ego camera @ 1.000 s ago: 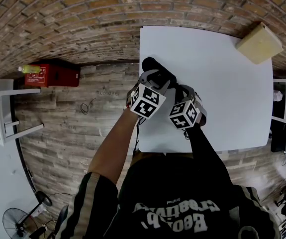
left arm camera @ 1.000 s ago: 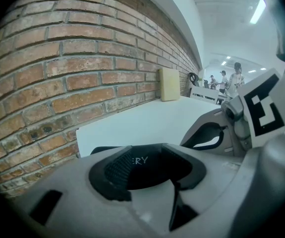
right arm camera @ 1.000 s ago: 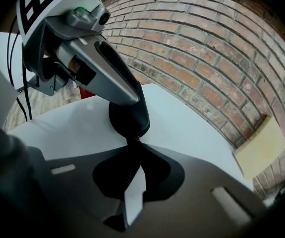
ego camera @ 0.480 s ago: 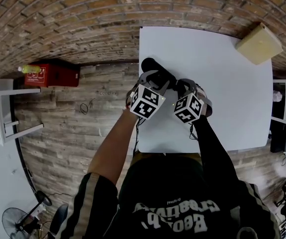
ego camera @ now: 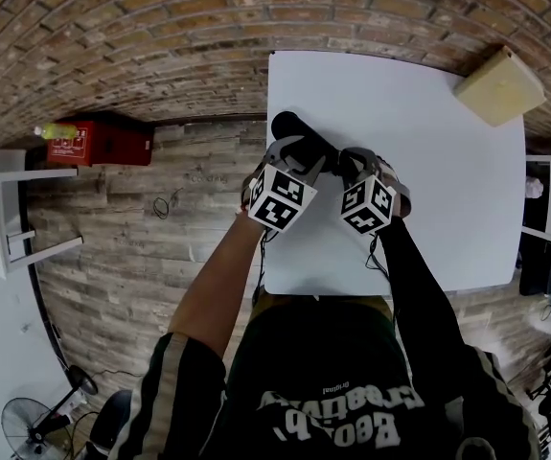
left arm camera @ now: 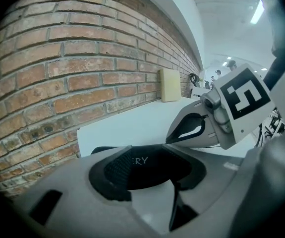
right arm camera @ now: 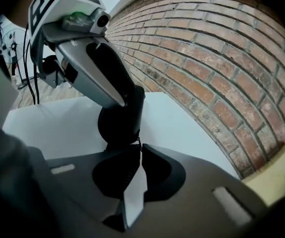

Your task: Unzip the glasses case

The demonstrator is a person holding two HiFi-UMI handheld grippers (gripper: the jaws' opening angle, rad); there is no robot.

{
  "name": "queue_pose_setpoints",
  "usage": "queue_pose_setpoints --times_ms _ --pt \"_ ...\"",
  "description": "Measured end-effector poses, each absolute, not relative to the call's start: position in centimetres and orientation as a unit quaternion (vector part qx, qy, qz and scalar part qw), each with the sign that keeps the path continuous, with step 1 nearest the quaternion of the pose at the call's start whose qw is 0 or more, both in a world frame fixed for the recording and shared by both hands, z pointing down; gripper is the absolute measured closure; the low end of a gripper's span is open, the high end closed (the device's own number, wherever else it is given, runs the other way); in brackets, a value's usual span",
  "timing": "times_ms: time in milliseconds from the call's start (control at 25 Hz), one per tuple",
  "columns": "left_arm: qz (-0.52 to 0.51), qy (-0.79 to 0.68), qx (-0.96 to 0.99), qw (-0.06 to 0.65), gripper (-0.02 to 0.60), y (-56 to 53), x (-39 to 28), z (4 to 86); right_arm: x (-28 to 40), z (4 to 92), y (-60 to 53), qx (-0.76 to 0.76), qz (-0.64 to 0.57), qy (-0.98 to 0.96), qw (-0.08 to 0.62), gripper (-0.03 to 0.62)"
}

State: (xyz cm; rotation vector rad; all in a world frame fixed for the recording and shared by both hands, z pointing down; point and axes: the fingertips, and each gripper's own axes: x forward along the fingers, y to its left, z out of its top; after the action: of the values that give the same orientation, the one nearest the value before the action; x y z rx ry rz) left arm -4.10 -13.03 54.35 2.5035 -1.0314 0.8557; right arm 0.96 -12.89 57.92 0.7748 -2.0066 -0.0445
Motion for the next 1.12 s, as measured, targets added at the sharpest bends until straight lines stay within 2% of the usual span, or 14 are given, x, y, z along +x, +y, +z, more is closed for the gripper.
queue_pose_setpoints --times_ms 40,80,160,200,240,280,440,560,600,680,760,960,1120 --pt "0.294 -0.359 0.872 0.153 0.389 -13.0 -4.2 54.3 1.2 57.9 -12.6 0.316 -0.003 -0.825 0.469 0.566" --pt "0.29 -0.361 0.872 0.156 0.399 -12.9 -4.3 54.2 1.3 57.9 -12.1 0.309 0.018 -0.833 0.459 0.529" --pt "0.275 -0.375 0.871 0.161 0.419 -12.9 -5.1 53.5 0.7 57.7 -10.5 0.279 0.079 -0.859 0.422 0.379" --pt "0.263 -0.385 0.869 0.163 0.422 -13.0 -5.7 52.9 0.1 57.3 -9.7 0.264 0.11 -0.873 0.396 0.282" --pt "0.252 -0.395 0.868 0.165 0.426 -13.0 -6.3 52.2 -0.6 56.8 -9.1 0.256 0.133 -0.883 0.371 0.227" --pt "0.244 -0.404 0.865 0.167 0.429 -13.0 -6.9 51.7 -1.1 56.3 -8.9 0.254 0.146 -0.889 0.352 0.21" --pt "0.243 -0.42 0.857 0.174 0.437 -12.2 -8.5 51.7 -3.9 55.2 -9.0 0.241 0.148 -0.901 0.33 0.184" --pt "0.248 -0.423 0.852 0.184 0.437 -11.5 -9.1 52.3 -5.4 56.0 -9.8 0.239 0.127 -0.892 0.363 0.185" --pt "0.245 -0.425 0.851 0.186 0.437 -11.4 -9.3 52.2 -5.4 56.2 -10.3 0.242 0.105 -0.886 0.382 0.266" --pt "0.237 -0.43 0.85 0.189 0.439 -11.3 -9.5 52.1 -5.2 56.1 -10.9 0.241 0.067 -0.881 0.401 0.299" --pt "0.239 -0.434 0.848 0.191 0.441 -11.1 -9.8 52.6 -4.9 55.7 -10.8 0.234 0.098 -0.892 0.373 0.301" --pt "0.249 -0.426 0.846 0.204 0.449 -10.6 -9.3 54.4 -4.4 54.5 -10.1 0.221 0.265 -0.902 0.259 0.299" --pt "0.27 -0.402 0.85 0.205 0.454 -10.7 -7.2 56.6 -4.0 54.8 -9.7 0.228 0.274 -0.898 0.257 0.296"
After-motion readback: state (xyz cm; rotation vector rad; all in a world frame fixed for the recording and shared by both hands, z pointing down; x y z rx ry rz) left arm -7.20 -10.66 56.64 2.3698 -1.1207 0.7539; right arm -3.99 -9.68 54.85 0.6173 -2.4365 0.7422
